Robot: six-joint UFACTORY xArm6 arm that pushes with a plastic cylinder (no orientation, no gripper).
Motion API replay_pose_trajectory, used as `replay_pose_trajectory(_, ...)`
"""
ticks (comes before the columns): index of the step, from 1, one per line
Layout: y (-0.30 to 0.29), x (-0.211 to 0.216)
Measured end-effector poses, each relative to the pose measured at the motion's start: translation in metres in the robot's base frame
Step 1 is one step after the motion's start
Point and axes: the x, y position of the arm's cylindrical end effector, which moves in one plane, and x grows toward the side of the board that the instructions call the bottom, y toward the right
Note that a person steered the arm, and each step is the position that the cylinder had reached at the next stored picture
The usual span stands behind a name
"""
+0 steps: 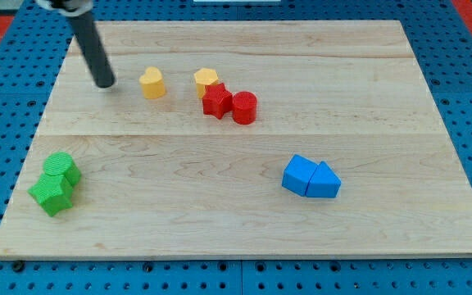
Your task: Slide the green star towards the blue cube
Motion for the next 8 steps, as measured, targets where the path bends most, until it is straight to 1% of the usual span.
replay_pose_trajectory(1,0.067,0.010)
replay_pose_trajectory(2,0.052,0.010)
replay_pose_trajectory(3,0.067,0.018)
replay_pose_trajectory(4,0.051,0.018)
replay_pose_trajectory(5,-0.028,0.018)
replay_pose_trajectory(6,-0.078,0.054)
replay_pose_trajectory(8,-0.104,0.163)
